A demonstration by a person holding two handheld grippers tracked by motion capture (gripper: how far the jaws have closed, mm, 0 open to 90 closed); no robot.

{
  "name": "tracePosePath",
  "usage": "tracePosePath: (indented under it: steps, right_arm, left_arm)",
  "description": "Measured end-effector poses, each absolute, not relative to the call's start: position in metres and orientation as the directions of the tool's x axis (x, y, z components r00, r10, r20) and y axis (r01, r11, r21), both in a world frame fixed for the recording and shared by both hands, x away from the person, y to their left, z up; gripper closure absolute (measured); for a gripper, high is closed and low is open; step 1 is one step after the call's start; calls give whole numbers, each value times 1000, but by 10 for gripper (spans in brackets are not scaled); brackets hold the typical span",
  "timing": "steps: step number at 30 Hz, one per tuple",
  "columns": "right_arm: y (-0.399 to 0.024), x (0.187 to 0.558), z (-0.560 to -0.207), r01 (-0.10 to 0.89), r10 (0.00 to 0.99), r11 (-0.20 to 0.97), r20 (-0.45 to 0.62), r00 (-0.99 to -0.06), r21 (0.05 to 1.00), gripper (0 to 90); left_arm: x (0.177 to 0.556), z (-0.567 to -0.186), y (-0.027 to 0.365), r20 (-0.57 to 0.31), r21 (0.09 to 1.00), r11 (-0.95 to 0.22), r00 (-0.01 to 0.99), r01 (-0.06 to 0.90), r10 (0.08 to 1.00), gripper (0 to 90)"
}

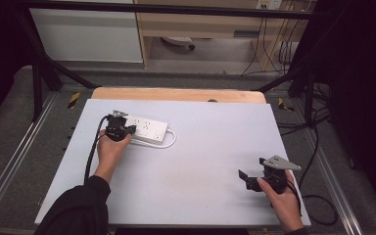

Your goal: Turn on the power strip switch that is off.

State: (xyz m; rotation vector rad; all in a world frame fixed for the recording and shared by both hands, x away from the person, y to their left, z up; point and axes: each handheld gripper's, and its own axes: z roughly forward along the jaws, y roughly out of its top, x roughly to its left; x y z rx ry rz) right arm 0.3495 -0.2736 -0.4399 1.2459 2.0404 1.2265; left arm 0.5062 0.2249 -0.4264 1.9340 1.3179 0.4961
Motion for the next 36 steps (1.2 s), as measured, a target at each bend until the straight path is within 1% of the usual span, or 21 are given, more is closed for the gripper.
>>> tracePosePath:
  steps: [27, 36]
  right_arm:
    - [-274, 349, -439, 467, 869, 196, 69, -491, 862, 38]
    - [-275, 349, -440, 468, 869, 199, 66, -490, 861, 38]
  left_arm:
    - [506, -428, 225, -86, 750, -208, 404, 628, 911, 900]
    - [505, -431, 223, -94, 754, -216, 428, 620, 899, 900]
